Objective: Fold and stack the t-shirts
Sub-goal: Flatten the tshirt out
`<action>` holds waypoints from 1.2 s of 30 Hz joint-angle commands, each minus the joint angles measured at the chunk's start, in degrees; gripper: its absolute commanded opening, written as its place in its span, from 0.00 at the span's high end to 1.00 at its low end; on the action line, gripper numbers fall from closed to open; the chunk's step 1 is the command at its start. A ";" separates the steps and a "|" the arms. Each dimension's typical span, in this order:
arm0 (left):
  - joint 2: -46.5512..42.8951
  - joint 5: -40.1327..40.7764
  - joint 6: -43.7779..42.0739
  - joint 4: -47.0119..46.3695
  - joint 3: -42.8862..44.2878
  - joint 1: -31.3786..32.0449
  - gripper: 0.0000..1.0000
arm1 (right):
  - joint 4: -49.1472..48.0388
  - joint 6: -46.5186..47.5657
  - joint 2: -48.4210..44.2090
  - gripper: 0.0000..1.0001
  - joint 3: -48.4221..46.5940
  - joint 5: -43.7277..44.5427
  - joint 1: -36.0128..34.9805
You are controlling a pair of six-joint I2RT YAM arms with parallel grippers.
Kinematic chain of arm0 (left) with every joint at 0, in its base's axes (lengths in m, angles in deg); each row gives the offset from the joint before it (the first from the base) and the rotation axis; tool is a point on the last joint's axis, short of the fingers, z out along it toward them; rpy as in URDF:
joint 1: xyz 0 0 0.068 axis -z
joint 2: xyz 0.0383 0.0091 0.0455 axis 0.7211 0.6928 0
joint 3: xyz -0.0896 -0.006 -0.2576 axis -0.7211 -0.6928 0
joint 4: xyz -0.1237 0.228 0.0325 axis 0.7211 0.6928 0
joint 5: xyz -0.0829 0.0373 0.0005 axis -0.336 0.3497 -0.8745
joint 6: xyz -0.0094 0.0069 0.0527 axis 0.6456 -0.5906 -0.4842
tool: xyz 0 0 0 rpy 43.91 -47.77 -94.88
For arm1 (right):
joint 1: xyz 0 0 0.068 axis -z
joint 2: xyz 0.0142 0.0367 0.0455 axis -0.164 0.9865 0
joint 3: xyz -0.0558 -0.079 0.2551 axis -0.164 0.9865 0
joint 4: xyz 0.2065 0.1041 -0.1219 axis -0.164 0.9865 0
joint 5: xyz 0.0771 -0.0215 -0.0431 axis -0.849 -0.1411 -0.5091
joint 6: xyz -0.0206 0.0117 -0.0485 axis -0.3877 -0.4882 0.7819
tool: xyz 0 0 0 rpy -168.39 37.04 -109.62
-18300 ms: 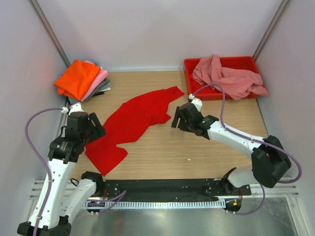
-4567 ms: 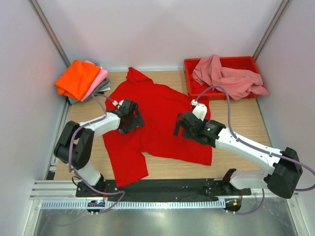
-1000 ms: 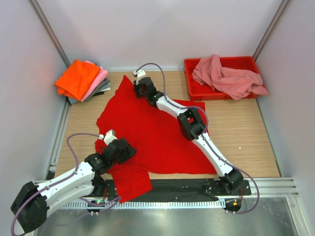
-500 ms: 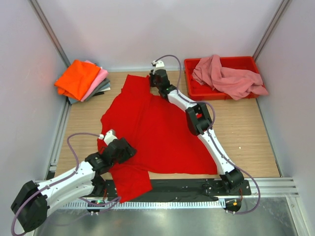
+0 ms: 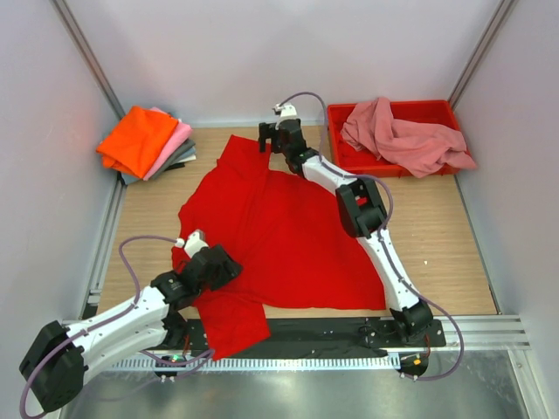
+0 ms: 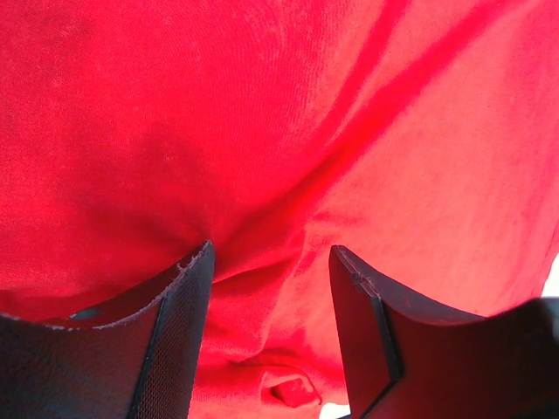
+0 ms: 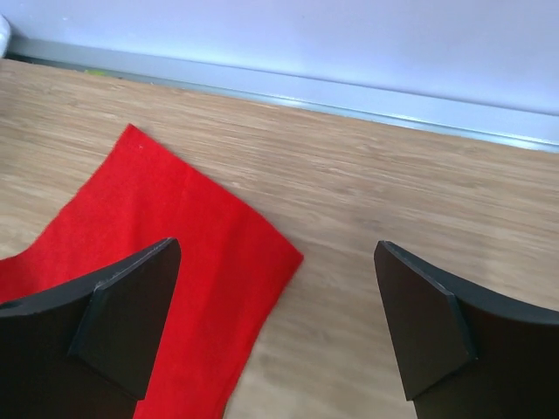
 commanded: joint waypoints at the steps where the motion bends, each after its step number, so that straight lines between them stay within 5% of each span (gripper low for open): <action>1: 0.56 1.83 -0.17 7.02 -1.50 0.13 0.41 | -3.53 0.04 -17.65 0.00 6.97 2.85 -0.56; 8: -0.58 3.32 -0.17 12.36 1.74 1.27 0.31 | 5.51 -8.90 -55.39 0.00 42.81 12.87 -1.44; 12: -2.08 5.70 2.55 26.05 10.86 4.25 0.26 | 14.97 -18.49 -75.53 0.00 63.74 15.77 -3.46; 15: -1.29 6.84 6.06 35.53 17.80 8.20 0.16 | 28.82 -26.04 -88.46 0.00 72.99 25.77 -9.69; 20: 7.21 10.17 20.07 48.66 25.74 24.44 0.16 | 46.90 -44.48 -99.93 0.00 81.25 29.23 -20.57; 24: 16.27 11.07 39.91 62.34 32.15 43.77 0.16 | 52.53 -49.69 -103.46 0.01 84.87 27.73 -27.52; 28: 23.40 7.29 54.21 64.24 32.61 61.52 0.16 | 56.67 -53.30 -104.16 0.01 85.92 28.79 -31.93; 36: 25.70 3.06 69.96 57.73 25.93 73.52 0.22 | 56.41 -55.33 -105.30 0.02 88.65 27.29 -35.90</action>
